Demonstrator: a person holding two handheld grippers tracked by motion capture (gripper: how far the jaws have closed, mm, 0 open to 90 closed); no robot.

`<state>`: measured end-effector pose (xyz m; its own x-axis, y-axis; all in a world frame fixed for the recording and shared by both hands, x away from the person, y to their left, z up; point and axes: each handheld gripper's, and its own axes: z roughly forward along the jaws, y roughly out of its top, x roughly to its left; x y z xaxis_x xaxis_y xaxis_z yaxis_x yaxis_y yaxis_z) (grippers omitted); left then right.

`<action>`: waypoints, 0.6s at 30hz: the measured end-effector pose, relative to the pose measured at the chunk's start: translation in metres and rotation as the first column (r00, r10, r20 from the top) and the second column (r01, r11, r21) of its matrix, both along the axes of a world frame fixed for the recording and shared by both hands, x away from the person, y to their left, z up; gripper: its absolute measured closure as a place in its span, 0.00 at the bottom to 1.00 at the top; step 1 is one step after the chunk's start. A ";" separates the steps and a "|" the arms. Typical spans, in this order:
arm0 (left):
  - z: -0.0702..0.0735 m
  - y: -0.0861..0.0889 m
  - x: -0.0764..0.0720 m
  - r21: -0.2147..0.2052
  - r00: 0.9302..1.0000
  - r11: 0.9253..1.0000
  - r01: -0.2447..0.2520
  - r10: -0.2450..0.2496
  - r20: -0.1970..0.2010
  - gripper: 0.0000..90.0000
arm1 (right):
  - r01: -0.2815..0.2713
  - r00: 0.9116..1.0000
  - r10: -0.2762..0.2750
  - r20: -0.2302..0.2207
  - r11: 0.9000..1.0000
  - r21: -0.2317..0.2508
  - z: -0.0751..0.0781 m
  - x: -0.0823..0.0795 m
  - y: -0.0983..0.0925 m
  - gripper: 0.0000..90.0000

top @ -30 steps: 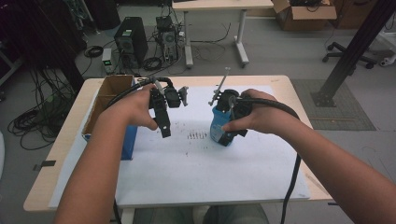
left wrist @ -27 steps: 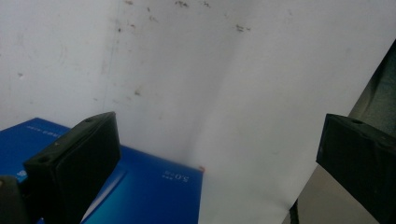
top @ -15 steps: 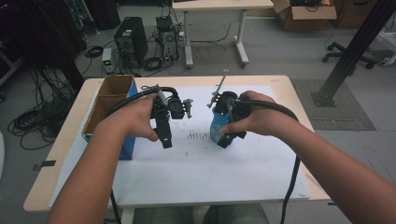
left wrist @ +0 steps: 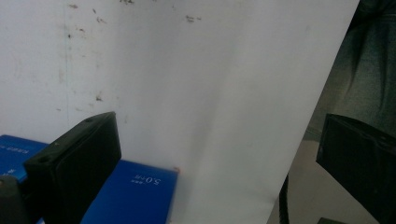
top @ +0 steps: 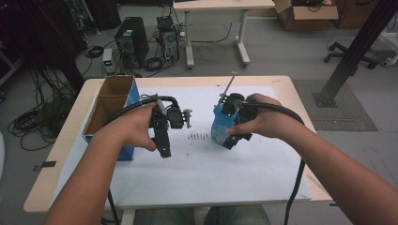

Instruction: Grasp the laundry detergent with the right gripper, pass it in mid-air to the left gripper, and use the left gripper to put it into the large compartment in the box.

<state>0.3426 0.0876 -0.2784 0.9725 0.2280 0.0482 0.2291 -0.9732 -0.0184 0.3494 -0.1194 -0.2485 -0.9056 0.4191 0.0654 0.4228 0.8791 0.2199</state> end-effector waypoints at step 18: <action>-0.005 0.000 -0.013 -0.003 1.000 1.000 0.025 -0.025 -0.004 0.00 | 0.078 0.997 -0.078 0.008 0.997 0.029 -0.036 0.015 -0.041 0.05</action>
